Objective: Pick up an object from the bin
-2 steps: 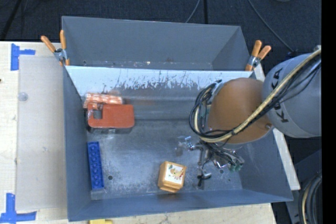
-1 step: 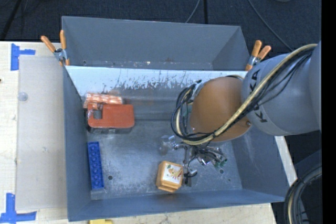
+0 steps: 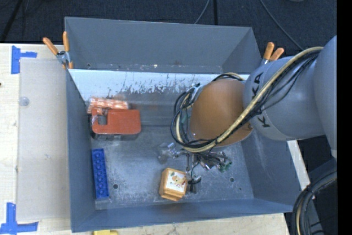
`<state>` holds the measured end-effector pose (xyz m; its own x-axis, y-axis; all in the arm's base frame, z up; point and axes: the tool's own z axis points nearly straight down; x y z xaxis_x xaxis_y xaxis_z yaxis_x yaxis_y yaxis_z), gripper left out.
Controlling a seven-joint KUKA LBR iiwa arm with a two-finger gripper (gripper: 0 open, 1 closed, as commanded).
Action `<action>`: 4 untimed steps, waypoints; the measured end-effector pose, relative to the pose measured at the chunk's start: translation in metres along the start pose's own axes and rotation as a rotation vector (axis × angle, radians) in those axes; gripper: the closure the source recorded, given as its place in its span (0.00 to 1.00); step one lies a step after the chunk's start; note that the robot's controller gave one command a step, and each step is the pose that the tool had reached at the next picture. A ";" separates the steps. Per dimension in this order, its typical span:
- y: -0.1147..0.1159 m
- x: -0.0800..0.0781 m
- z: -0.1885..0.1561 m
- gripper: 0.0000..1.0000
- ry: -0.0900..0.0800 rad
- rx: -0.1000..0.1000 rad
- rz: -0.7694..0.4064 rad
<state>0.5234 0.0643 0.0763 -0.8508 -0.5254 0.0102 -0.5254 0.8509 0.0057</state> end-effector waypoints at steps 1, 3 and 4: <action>0.011 0.013 0.003 0.00 -0.002 0.002 -0.206; 0.029 0.004 0.005 1.00 -0.003 0.004 -0.525; 0.008 -0.008 -0.146 1.00 -0.006 0.005 -0.550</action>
Offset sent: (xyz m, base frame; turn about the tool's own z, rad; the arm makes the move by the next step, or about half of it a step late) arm -0.0216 0.0236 -0.0062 -0.5317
